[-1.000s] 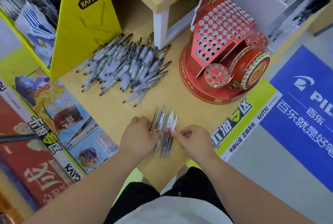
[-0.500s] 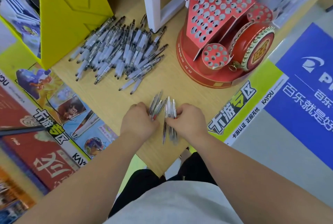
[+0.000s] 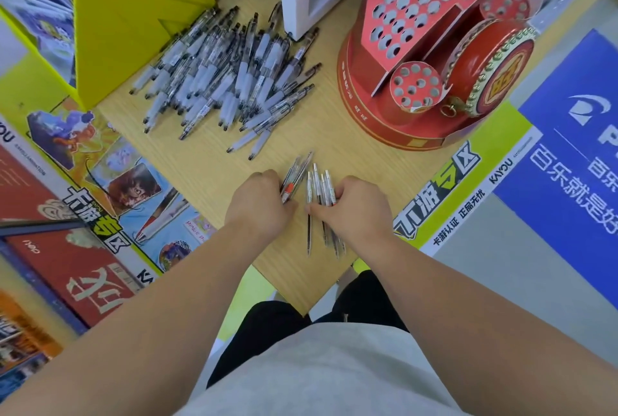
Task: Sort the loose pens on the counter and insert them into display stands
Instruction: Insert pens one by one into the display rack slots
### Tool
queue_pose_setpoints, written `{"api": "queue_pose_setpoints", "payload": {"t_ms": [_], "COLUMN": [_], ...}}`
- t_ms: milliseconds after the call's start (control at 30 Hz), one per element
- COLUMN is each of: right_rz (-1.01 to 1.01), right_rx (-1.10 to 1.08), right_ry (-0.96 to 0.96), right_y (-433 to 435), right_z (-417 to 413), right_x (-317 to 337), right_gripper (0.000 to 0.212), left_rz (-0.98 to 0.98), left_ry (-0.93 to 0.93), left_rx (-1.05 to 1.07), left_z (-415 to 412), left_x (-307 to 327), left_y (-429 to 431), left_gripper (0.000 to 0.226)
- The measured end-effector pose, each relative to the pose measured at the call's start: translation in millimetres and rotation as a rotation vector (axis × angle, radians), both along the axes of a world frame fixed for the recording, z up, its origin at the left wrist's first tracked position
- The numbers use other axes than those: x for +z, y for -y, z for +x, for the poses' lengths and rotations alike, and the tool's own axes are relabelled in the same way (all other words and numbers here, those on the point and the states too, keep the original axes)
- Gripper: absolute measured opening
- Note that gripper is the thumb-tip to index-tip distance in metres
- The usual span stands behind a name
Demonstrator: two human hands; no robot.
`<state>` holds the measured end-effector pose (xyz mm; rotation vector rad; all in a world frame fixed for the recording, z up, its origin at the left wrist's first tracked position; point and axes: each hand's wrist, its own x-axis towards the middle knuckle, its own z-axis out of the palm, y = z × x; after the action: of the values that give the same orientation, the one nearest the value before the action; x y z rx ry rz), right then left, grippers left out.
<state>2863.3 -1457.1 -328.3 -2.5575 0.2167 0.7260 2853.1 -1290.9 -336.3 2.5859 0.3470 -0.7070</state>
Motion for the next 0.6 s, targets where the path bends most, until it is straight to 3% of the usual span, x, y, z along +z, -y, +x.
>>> {"api": "queue_pose_setpoints", "payload": {"t_ms": [467, 600], "right_rz": [0.047, 0.045], "right_rx": [-0.038, -0.084], "right_ry": [-0.099, -0.1], "right_y": [6.1, 12.1], "right_z": [3.9, -1.1], "right_x": [6.1, 4.7], "right_gripper": [0.033, 0.028], "left_rz": [0.011, 0.017], "left_ry": [-0.147, -0.166], "left_rx": [-0.14, -0.198], "left_z": [6.8, 12.1], "left_x": [2.6, 0.5], "left_y": [-22.9, -24.5], "left_gripper": [0.021, 0.029]}}
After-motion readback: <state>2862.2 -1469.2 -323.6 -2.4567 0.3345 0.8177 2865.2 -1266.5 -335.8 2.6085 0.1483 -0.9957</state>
